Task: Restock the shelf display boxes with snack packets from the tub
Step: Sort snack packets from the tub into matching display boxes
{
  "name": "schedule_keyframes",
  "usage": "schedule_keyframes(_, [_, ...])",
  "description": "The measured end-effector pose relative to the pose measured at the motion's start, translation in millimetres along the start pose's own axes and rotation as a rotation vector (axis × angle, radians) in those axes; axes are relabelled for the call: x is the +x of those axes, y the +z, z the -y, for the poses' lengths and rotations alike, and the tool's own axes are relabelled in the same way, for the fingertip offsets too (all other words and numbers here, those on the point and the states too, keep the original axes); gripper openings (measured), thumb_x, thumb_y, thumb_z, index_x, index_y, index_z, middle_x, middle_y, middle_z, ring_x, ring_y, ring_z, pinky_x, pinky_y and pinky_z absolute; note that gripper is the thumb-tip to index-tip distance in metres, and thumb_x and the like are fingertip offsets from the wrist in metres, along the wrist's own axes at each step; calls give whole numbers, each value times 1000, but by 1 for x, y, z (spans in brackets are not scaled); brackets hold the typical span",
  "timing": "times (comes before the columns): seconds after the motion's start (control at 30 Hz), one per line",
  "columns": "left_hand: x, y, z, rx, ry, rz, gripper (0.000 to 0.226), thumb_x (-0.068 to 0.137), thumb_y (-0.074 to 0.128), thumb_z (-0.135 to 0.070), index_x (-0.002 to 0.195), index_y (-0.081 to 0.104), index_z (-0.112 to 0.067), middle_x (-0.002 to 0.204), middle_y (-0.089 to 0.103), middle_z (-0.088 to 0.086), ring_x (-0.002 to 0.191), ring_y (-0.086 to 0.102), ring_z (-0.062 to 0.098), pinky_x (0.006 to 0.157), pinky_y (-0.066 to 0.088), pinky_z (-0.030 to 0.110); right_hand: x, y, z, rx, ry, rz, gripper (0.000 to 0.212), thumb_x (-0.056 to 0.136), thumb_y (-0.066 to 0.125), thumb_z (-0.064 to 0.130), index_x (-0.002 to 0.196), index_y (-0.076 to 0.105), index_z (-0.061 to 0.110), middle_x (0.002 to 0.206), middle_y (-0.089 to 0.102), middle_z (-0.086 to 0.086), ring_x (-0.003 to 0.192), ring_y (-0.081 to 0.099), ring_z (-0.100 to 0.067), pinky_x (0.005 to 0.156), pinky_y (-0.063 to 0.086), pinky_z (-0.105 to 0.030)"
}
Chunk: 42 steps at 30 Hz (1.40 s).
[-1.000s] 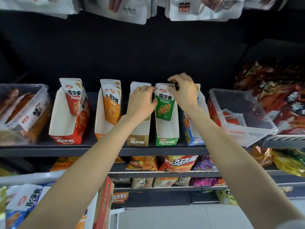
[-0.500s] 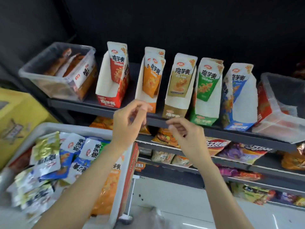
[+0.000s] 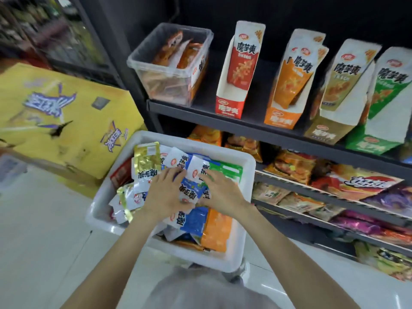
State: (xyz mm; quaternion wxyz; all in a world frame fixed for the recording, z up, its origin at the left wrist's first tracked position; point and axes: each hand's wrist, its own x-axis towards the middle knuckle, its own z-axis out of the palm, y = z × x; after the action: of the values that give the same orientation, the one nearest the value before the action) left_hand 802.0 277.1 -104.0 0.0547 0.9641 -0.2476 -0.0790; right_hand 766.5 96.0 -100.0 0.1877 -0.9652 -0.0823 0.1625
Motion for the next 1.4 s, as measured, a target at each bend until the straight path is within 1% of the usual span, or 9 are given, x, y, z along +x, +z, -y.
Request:
schedule_keyframes(0.13, [-6,0,-6,170,45,186,117,69,59,-74,152,4,-12,158,10,0,145,5,21,116,6,36,4,13,6,-171,20,-18,83,85,67,40,150,19,22,159,12,-4,145,14,-22,110,30,-38])
schedule_keyframes(0.3, [-8,-4,7,-47,139,-151,49,70,65,-50,111,69,-23,119,66,0,110,61,19,80,53,32,3,16,6,-180,12,-74,76,86,66,31,149,23,29,157,16,-3,144,17,-24,108,30,-40])
schedule_keyframes(0.4, [-12,-6,18,-135,272,-276,9,71,68,-38,70,72,-30,108,70,-7,85,68,17,56,54,27,2,15,8,-94,23,-100,67,87,64,38,145,31,33,155,21,-2,142,20,-24,112,23,-39])
schedule_keyframes(0.57, [-25,-26,18,-392,253,-477,29,94,45,-41,87,66,-23,76,67,-12,61,57,-2,51,44,15,-5,11,14,336,-94,-493,24,83,70,26,107,71,25,127,59,2,118,52,-16,100,40,-33])
schedule_keyframes(0.73, [-16,-60,19,-580,215,-658,26,94,50,-34,94,68,-15,78,66,-13,68,58,-2,56,48,20,-7,-18,37,312,-146,-683,14,84,67,29,92,73,19,98,71,10,95,63,-9,86,43,-23])
schedule_keyframes(0.97, [-4,-79,35,-1228,-138,-442,25,93,60,-29,117,56,-24,105,67,-8,96,65,5,81,52,25,0,-24,58,1044,244,-517,7,90,63,13,85,60,17,84,70,0,77,65,-11,66,55,-21])
schedule_keyframes(1.1, [-9,-78,34,-1343,-149,-50,36,80,69,-33,113,55,-33,105,66,-12,91,65,0,74,52,17,-3,-18,62,1329,381,-518,4,92,60,15,91,60,11,95,74,-6,89,68,-24,76,54,-35])
schedule_keyframes(1.2, [-11,-72,25,-1167,-26,-41,41,72,81,-21,100,57,-38,98,67,-16,83,63,-2,71,48,13,-8,-21,70,1333,416,-588,12,93,60,18,101,61,10,103,72,-9,94,69,-25,81,56,-39])
schedule_keyframes(1.4, [-4,-63,10,-413,369,-729,25,73,76,-5,95,74,-19,87,68,-3,76,57,11,63,46,23,-43,-57,78,1366,376,-685,39,87,58,43,114,59,15,103,69,2,89,70,-11,66,58,-25])
